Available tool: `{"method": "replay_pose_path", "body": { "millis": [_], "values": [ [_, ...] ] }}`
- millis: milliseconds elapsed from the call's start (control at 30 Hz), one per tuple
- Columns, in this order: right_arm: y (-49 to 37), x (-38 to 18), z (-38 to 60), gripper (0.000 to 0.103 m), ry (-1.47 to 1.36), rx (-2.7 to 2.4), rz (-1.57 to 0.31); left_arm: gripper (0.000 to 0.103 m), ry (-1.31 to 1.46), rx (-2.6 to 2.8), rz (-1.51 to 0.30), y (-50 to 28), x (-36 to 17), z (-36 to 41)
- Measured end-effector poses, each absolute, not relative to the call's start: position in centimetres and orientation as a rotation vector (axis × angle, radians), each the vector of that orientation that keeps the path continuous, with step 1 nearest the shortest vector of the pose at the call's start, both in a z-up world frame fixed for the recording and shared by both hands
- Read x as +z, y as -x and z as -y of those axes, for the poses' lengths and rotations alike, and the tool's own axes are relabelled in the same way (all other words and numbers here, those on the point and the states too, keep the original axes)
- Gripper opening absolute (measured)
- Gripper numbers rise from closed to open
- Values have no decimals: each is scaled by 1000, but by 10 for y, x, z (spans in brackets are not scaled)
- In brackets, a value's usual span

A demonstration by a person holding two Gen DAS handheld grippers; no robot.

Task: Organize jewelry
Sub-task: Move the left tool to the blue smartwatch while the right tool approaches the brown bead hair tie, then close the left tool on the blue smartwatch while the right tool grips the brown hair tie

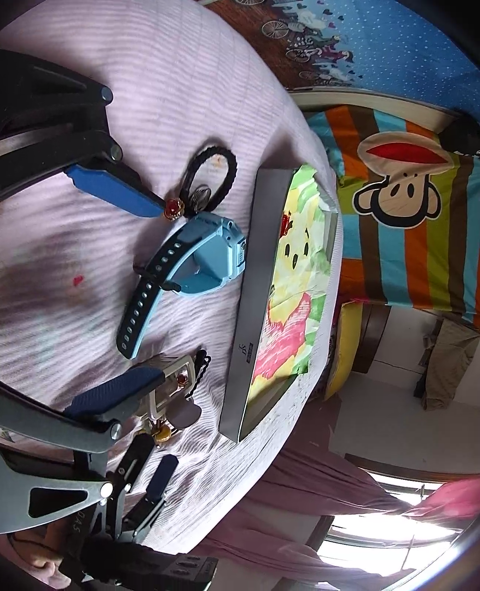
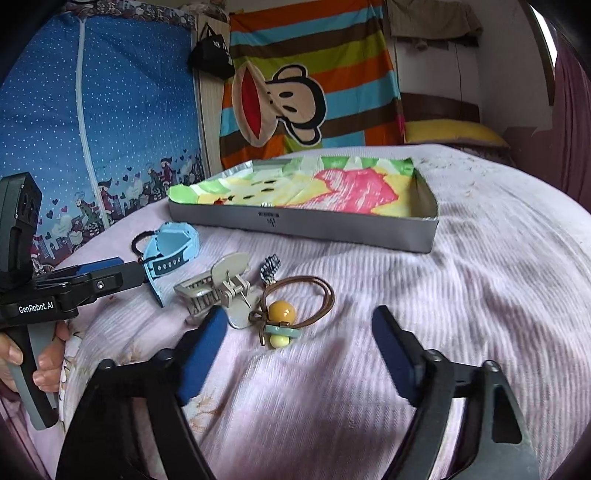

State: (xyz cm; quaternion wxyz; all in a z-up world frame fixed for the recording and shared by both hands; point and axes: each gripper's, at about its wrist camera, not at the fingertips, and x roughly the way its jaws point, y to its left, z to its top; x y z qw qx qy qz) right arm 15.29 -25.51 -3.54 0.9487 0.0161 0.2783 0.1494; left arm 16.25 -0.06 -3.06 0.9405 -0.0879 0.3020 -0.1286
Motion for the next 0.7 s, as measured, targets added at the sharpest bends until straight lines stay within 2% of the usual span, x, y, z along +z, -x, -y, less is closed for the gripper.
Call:
{"method": "replay_pose_path", "body": {
  "millis": [133, 400, 700],
  "values": [
    [-159, -41, 252, 67, -43, 316, -588, 74, 206, -271, -633, -171, -34, 1],
    [-173, -50, 252, 49, -90, 336, -630, 55, 225, -257, -649, -179, -41, 2],
    [-183, -57, 250, 47, -123, 354, -655, 39, 255, -217, -654, -183, -44, -2]
  ]
}}
